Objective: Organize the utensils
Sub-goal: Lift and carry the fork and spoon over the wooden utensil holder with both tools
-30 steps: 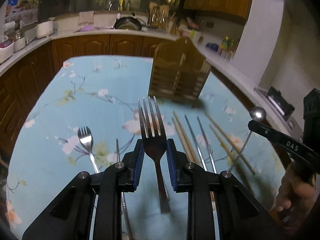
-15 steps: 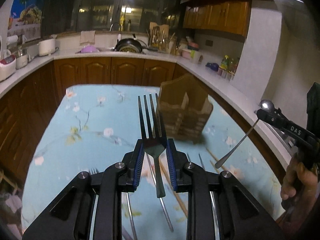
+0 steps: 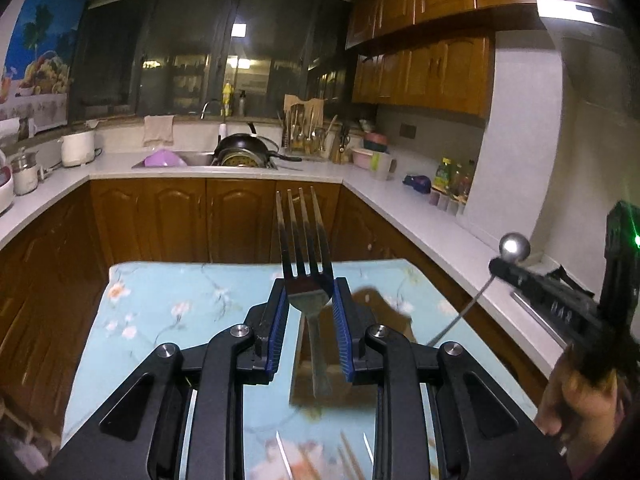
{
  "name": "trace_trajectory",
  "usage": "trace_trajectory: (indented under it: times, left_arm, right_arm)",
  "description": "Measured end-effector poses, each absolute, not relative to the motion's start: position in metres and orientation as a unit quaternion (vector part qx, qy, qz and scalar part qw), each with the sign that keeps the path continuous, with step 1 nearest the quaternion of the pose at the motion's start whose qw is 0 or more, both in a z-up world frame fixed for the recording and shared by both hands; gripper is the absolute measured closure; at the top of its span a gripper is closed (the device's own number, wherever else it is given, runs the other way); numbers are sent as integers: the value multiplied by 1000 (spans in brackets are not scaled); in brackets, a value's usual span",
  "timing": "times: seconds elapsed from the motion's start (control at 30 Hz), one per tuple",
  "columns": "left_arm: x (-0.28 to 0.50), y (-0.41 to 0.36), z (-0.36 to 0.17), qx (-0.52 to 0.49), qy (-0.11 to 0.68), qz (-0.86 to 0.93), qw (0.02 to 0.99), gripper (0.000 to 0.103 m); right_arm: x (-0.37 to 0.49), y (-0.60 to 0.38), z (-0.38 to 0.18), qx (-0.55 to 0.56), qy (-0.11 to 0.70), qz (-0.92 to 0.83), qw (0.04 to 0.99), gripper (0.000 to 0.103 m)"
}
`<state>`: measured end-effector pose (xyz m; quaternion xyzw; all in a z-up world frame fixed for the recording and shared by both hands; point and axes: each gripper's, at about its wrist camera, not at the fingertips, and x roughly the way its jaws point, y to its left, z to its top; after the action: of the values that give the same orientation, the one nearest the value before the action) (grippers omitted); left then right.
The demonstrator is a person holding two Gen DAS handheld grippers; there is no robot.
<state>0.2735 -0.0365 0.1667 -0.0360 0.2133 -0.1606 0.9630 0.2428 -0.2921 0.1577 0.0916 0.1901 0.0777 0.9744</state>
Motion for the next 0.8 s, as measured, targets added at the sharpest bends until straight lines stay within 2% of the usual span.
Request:
trace_trajectory:
  times: [0.27, 0.53, 0.8]
  left_arm:
    - [342, -64, 131, -40, 245, -150, 957, 82]
    - [364, -76, 85, -34, 284, -139, 948, 82]
    - [365, -88, 60, -11, 305, -147, 941, 82]
  right_arm:
    - [287, -285, 126, 53, 219, 68, 972, 101]
    - [309, -282, 80, 52, 265, 79, 960, 101]
    - [314, -278, 64, 44, 283, 89, 954, 101]
